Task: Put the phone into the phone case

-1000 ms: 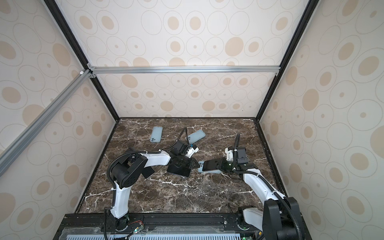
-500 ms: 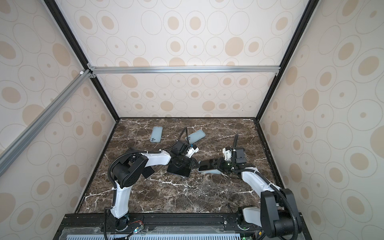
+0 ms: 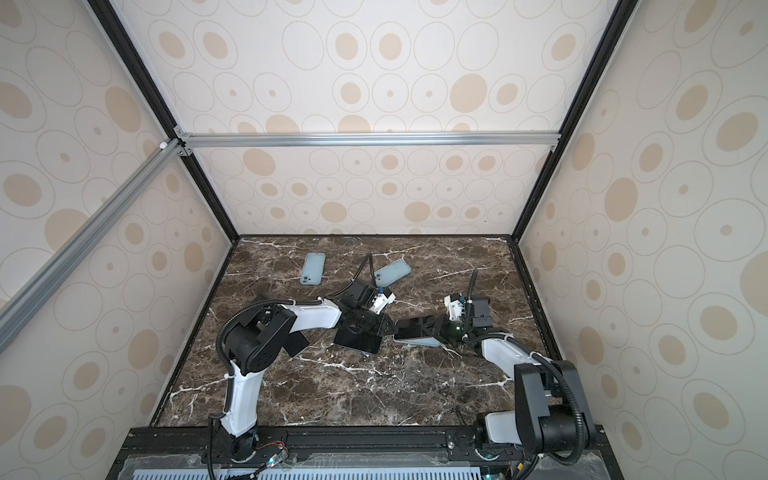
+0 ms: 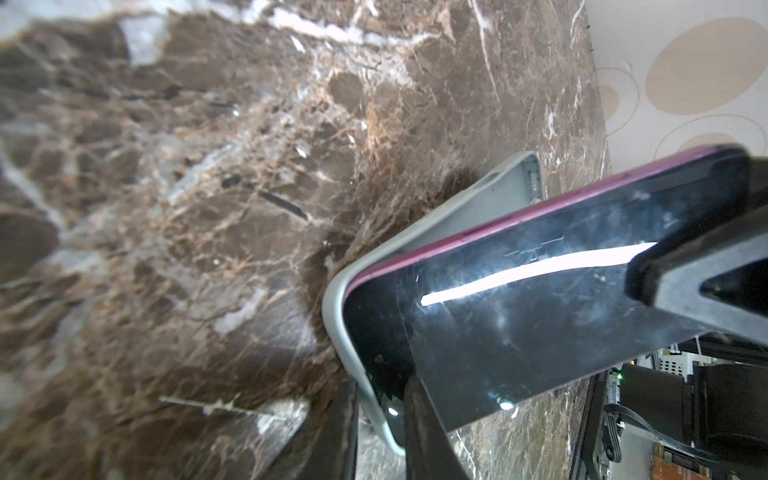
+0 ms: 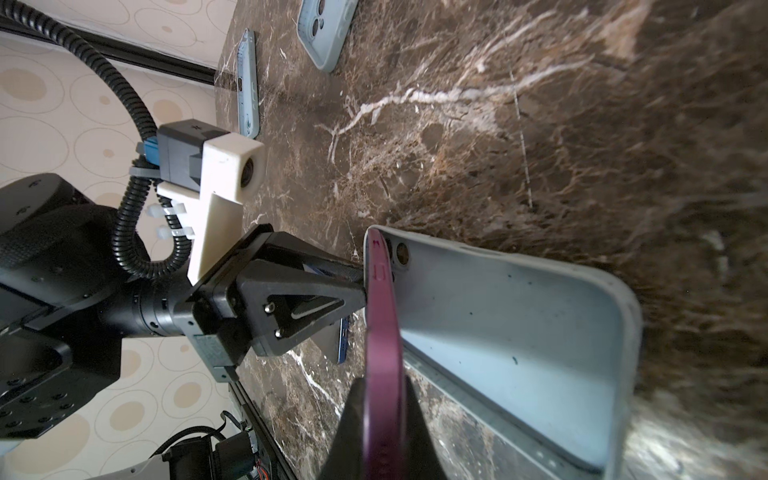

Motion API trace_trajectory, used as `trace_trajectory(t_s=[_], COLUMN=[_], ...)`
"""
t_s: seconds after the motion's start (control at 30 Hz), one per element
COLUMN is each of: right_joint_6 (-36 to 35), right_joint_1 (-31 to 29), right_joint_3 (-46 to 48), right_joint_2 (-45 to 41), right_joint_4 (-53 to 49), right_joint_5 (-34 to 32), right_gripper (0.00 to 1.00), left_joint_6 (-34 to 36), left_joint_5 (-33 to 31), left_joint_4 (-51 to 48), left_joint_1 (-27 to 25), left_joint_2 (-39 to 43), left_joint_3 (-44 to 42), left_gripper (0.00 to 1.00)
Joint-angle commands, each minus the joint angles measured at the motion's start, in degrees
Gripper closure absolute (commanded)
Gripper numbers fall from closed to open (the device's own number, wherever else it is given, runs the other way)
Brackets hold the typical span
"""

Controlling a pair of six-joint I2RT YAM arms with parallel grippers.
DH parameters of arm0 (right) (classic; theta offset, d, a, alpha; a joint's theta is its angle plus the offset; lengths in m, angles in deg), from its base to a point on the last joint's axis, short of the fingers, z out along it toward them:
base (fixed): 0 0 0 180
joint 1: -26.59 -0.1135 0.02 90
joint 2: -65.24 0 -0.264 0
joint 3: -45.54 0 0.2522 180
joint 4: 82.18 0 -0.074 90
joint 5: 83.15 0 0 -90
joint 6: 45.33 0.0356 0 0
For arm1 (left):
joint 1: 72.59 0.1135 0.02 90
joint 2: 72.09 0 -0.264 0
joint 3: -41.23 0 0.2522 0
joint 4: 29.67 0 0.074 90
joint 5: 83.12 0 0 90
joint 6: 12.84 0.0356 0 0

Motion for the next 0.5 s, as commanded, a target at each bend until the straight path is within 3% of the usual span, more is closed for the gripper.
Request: trace_trajectory(t_s=[0.0,0.2,0.47], right_joint_6=[-1.8,-2.7,-4.5], right_joint_1=[-1.7,-1.5,-1.5], right_joint_3=[2.5,-0.7,-5.3], right_joint_2=[3.9,3.2,5.2], right_joint_4=[-9.0,-14.0,-18.1], right_joint_5=[-8.0,-12.1,-13.6], right_gripper=[0.95,0.86,0.73], left_joint_6=[1.8,3.1,4.1], left_joint_5=[-3.2,-7.2,-7.6], left_joint_4=[-3.6,-7.3,-8.8], left_joint_1=[-1.9,-2.0,-2.0], left_joint_2=[-1.6,-2.0,-2.6], left_joint_3=[1.6,3.1,3.7], left_gripper=[0.79,0.79,0.79])
